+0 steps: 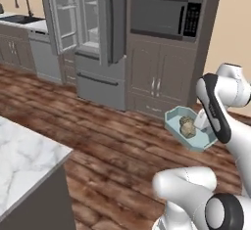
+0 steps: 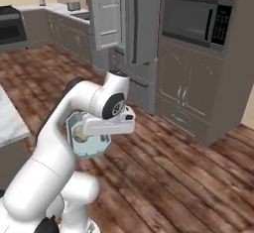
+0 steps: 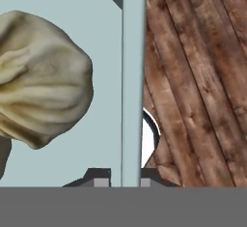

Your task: Place two dumplings into each of the tupperware containers and then place the containers in the fridge.

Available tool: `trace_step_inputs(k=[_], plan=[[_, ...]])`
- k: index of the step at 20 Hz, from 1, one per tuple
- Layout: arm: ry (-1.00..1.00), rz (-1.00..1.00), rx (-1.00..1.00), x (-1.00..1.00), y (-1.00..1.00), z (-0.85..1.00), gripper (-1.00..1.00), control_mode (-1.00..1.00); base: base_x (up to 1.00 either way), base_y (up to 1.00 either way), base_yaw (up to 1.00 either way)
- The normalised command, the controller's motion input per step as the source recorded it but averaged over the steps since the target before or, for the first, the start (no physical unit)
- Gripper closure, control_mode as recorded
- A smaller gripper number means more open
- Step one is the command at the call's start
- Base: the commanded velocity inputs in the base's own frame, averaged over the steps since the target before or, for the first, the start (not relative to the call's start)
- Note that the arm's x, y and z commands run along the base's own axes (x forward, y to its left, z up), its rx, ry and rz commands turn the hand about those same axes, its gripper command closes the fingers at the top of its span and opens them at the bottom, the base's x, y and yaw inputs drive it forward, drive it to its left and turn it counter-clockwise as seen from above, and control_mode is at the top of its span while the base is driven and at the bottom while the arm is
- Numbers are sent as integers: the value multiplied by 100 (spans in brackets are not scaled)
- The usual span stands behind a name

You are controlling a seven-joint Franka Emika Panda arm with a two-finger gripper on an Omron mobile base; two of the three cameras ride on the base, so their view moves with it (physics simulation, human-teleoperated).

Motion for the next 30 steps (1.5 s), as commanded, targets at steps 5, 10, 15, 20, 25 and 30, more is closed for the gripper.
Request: trace_step_inputs(k=[5, 10, 15, 20, 25, 30], plan=[[0, 0, 0, 0, 0, 0, 100, 100, 100, -34, 0], [0, 0, 0, 0, 0, 0, 100, 100, 100, 0, -18], [0, 0, 0, 0, 0, 0, 100, 100, 100, 15, -19], [0, 0, 0, 0, 0, 0, 100, 100, 100, 48, -9], [0, 0, 0, 0, 0, 0, 100, 100, 98, 79, -3], [0, 0, 0, 0, 0, 0, 100, 100, 100, 72, -4]])
